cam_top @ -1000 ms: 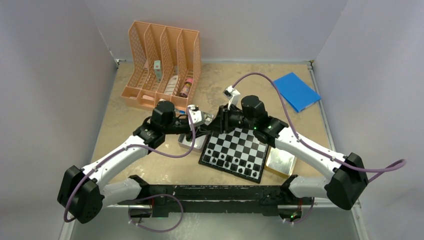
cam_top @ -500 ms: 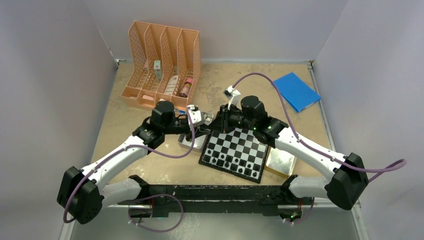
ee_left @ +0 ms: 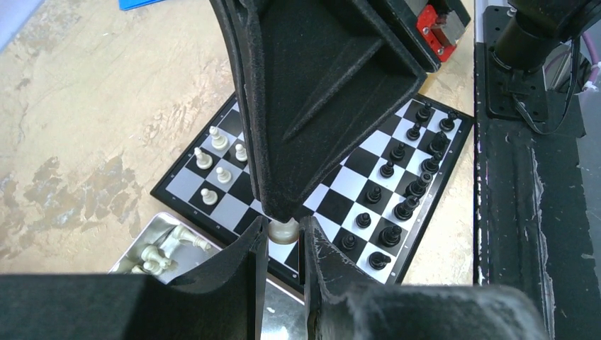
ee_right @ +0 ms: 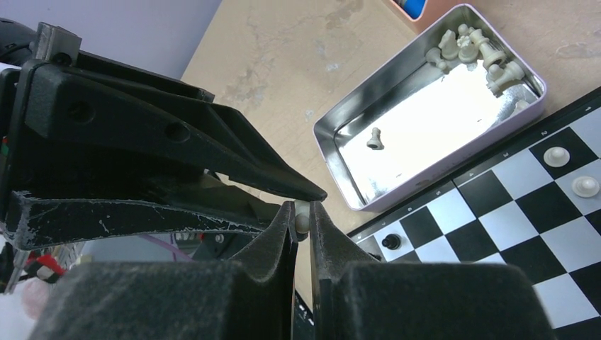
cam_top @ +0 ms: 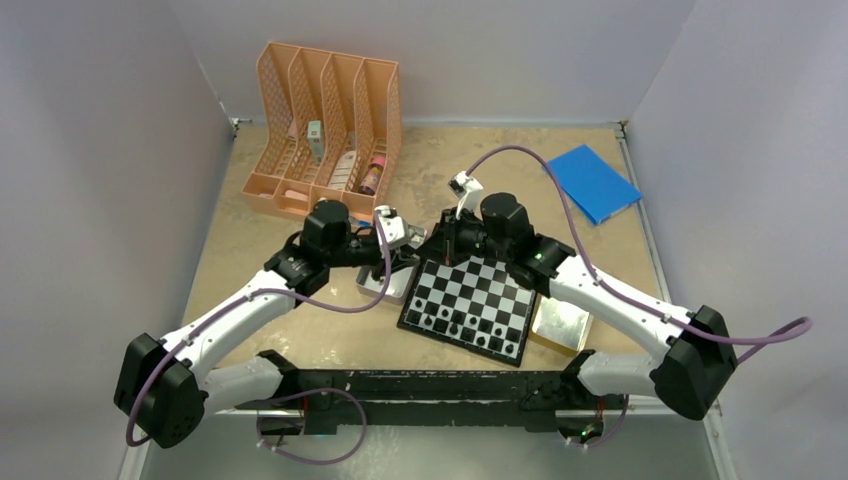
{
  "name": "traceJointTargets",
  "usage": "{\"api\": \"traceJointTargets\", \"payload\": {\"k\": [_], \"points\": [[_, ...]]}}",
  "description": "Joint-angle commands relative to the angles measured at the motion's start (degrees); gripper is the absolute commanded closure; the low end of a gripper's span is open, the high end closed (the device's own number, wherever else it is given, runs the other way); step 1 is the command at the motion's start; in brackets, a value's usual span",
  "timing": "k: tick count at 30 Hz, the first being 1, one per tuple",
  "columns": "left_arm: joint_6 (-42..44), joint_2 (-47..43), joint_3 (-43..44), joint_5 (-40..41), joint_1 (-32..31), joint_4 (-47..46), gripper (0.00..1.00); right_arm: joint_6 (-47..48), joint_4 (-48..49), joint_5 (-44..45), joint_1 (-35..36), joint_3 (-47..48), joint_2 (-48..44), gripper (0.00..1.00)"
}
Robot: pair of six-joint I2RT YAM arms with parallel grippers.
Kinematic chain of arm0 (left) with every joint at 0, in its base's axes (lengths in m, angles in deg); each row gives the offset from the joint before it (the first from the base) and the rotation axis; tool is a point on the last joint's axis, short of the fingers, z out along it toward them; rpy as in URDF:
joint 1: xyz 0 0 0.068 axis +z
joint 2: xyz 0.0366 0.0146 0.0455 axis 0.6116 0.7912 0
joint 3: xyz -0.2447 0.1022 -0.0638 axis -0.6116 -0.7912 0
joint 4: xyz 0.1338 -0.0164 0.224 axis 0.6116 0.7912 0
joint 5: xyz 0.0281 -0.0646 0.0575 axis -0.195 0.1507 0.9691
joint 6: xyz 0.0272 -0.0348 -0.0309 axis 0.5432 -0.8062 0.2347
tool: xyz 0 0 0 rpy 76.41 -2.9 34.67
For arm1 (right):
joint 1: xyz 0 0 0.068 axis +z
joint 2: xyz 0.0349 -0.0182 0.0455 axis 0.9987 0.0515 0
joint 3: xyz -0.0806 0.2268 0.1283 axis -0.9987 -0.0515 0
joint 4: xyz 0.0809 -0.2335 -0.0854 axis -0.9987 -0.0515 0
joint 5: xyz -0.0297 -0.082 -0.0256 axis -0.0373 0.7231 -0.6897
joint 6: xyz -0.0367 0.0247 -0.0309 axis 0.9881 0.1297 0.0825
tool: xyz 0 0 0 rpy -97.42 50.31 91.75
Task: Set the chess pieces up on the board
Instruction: Place the chess piece on the chessboard.
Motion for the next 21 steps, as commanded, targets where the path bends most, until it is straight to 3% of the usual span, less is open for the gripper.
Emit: {"api": "traceJointTargets", "payload": {"k": [1, 7, 14, 21], "points": [[-1.33, -0.97, 4.87, 2.61, 0.19, 2.18, 0.81, -1.31, -0.19, 5.22, 0.13, -0.36, -2.59, 0.95], [-2.98, -1.68, 6.96, 2.41, 0.14, 5.78, 0.51, -4.24, -3.01, 13.04, 0.09, -0.46, -4.38, 0.96], [-9.75, -5.02, 8.62, 6.3, 0.18, 10.5, 0.41, -5.18, -11.06, 28.28, 0.09, 1.35, -4.47, 1.0], [-21.17, -10.0, 5.51, 17.35, 0.2, 10.97, 0.37, -9.47, -16.5, 40.43, -0.07, -0.08, -5.51, 1.0]]}}
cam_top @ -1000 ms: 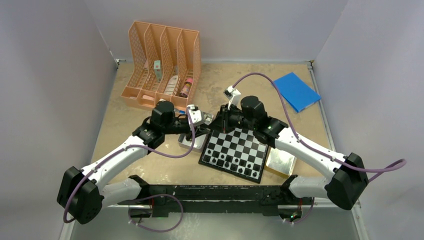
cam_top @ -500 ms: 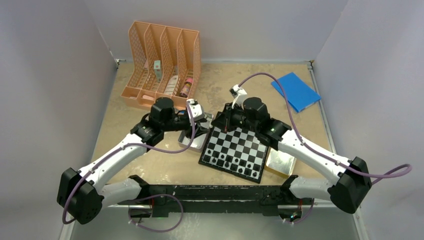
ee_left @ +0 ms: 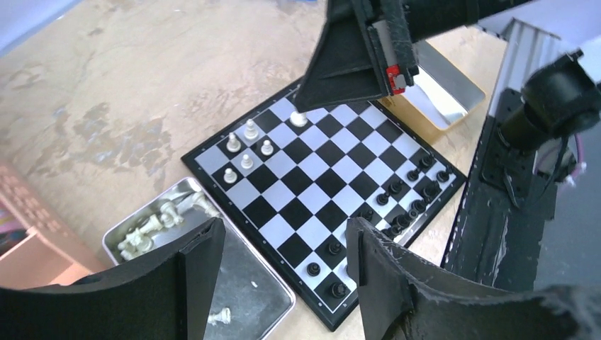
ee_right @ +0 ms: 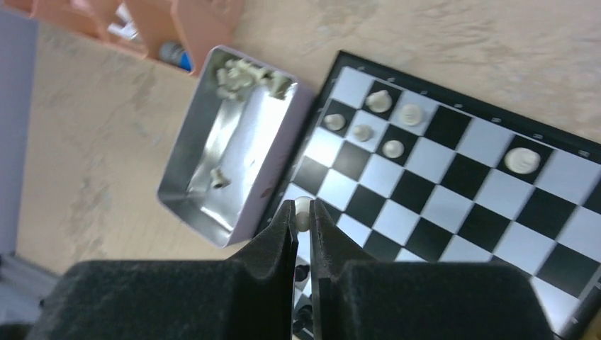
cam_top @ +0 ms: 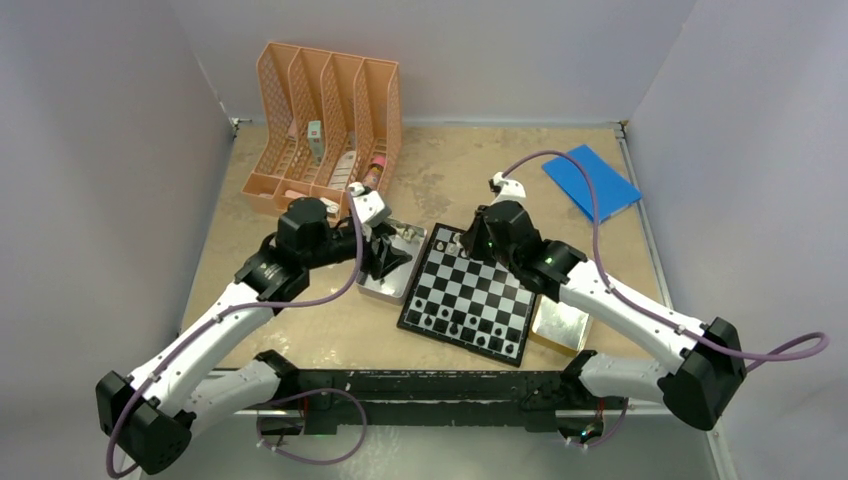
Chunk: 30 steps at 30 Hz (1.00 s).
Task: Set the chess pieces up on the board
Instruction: Place the chess piece on the chessboard.
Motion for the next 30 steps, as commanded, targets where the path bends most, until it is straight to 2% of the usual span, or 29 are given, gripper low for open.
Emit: {"api": "traceJointTargets", "payload": {"k": [1, 6, 10, 12, 14, 17, 22, 30], "points": [[-9.15, -2.94, -0.5, 8.18, 0.12, 1.43, 0.36, -3.92, -4.58, 11.92, -0.39, 0.32, -1.78, 1.0], [-12.58, -3.01, 2.51, 12.65, 0.15, 8.92, 0.33, -5.67, -5.1, 15.86, -2.11, -0.92, 0.1, 1.0], [-10.98, -4.59, 2.17, 9.62, 0.16, 11.62, 0.32, -6.17, -2.61, 15.93, -2.75, -1.77, 3.09, 1.0], [-9.43, -6.57, 1.34, 7.45, 0.18, 11.8, 0.32, -5.66, -0.83, 15.39, -2.9, -2.22, 4.84, 0.99], [-8.18, -8.54, 0.3, 6.46, 0.17, 11.84, 0.31, -5.72, -0.48, 15.58, -2.9, -1.76, 7.45, 0.94], [-7.91, -10.72, -1.11, 8.93, 0.12, 11.57, 0.31, -5.85, -0.18, 16.26, -2.93, -1.15, 10.75, 0.88], [-8.46, -13.21, -1.41, 14.94, 0.14, 12.63, 0.3, -6.9, 1.74, 16.94, -2.94, -2.8, 13.67, 0.87], [-8.28, -16.35, -2.32, 15.28, 0.18, 11.64, 0.3, -7.38, 4.53, 19.91, -2.93, -3.65, 17.02, 0.84]]}}
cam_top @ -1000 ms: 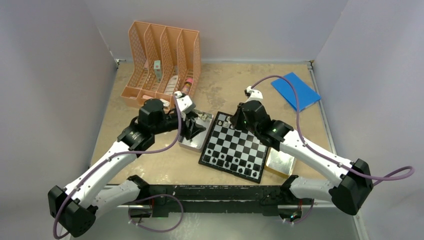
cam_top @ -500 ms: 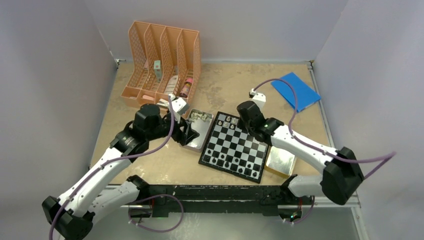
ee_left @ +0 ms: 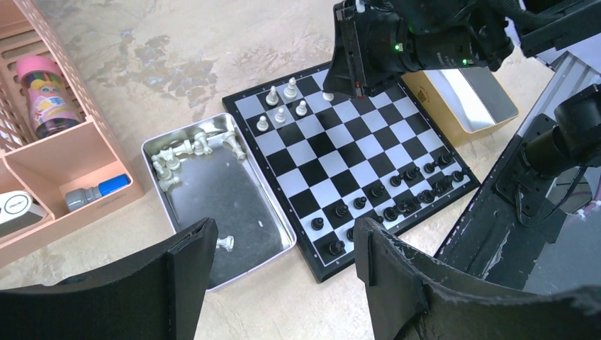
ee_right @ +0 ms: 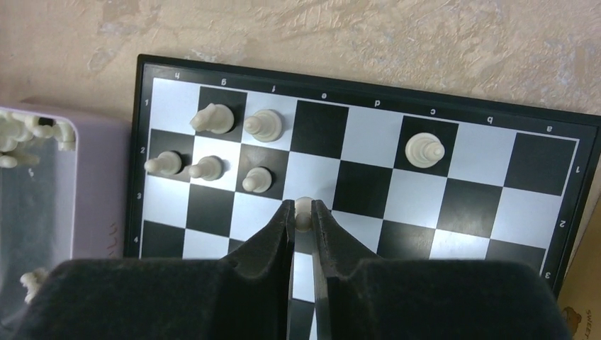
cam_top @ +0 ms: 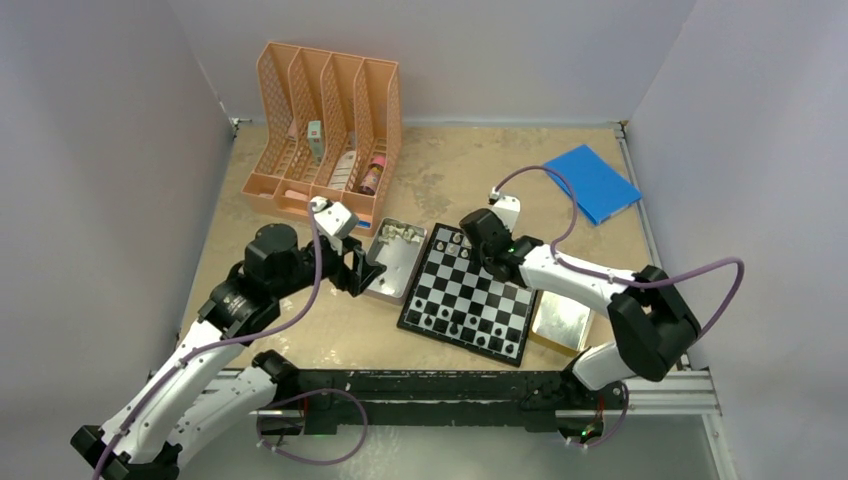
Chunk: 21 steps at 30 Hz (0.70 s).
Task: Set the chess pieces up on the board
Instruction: Place the chess piece on the chessboard.
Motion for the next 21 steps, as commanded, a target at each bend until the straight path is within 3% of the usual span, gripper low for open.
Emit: {"api": "traceJointTargets", "payload": {"k": [1, 21], "points": [[0.46, -1.24, -0.27, 1.19, 0.18, -1.56, 0.3, -1.29, 4.06, 5.24, -0.12, -0.68, 0.72, 0.84], [0.61, -0.69, -0.22, 0.47, 0.18, -1.84, 0.3, -1.67, 4.0, 5.62, -0.13, 1.02, 6.49, 0.79]]}}
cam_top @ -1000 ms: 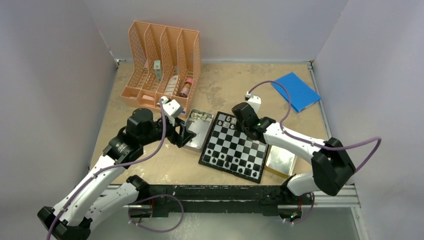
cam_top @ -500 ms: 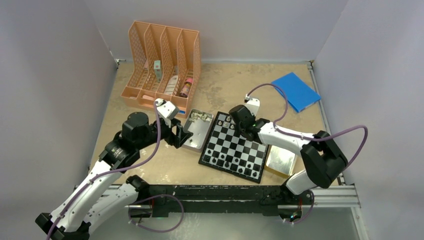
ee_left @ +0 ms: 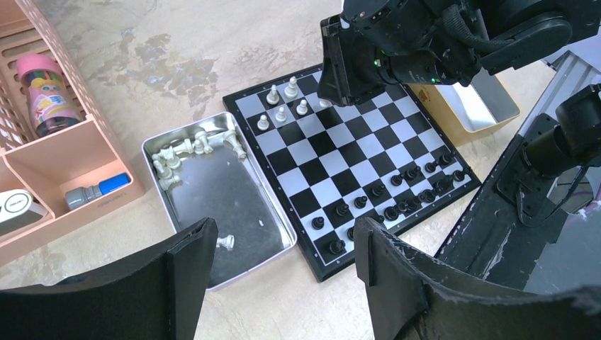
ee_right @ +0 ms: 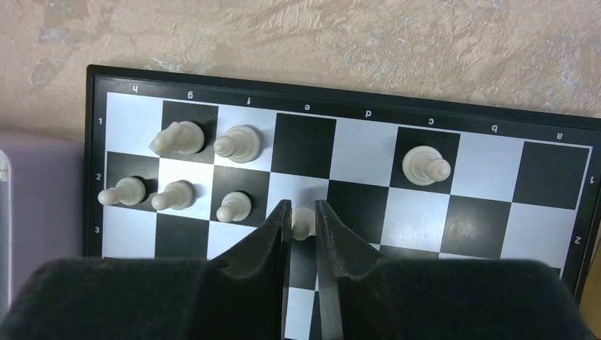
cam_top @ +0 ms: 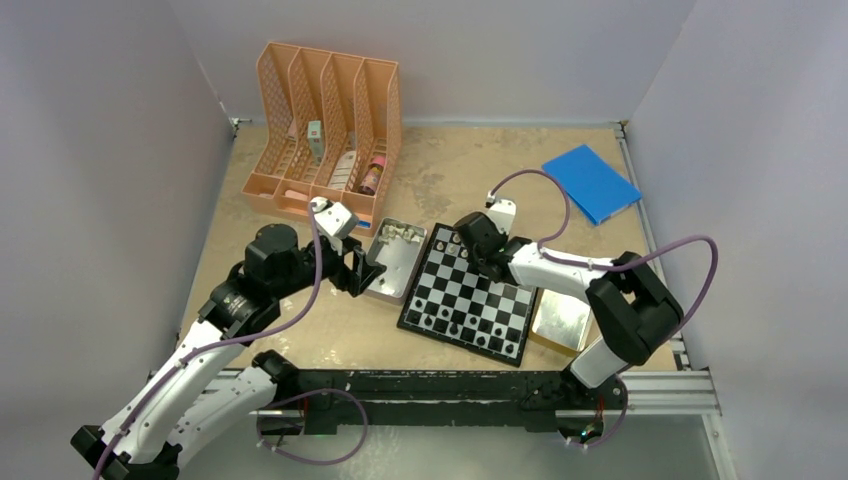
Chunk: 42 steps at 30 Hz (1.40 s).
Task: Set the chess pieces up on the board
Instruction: Place the chess piece on the chessboard.
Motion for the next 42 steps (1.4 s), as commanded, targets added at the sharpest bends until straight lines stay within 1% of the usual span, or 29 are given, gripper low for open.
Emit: {"api": "traceJointTargets", "payload": {"k": [1, 5, 17, 34, 37, 40, 42], "points": [[0.68, -0.06, 0.01, 0.31, 0.19, -1.88, 0.3, -0.89, -0.13, 1.65, -0.02, 1.56, 0.43, 0.79], [0.59, 0.09, 0.04, 0.34, 0.11, -1.84, 0.3, -0.62, -0.07, 1.6, -0.01, 1.83, 0.9, 0.79], [0.68, 0.94, 0.15, 0.15, 0.13, -2.01, 0.3, -0.25, 1.07, 1.09, -0.06, 1.62, 1.08, 0.84], [0.87, 1.56, 0.39, -0.04, 0.17, -1.94, 0.3, 0.44, 2.19, 1.34, -0.04, 1.89, 1.35, 0.85], [0.79, 1.76, 0.43, -0.52, 0.18, -1.89, 0.3, 0.34, 2.2, 1.43, -0.01, 2.01, 1.28, 0.82], [0.7, 1.79, 0.27, -0.51, 0.11, -1.84, 0.29, 0.36, 2.36, 1.47, -0.06, 1.83, 0.4, 0.74], [-0.1, 2.52, 0.0, 0.02, 0.13, -2.45, 0.26, 0.36, 1.6, 1.28, -0.01, 2.31, -0.34, 0.7]]}}
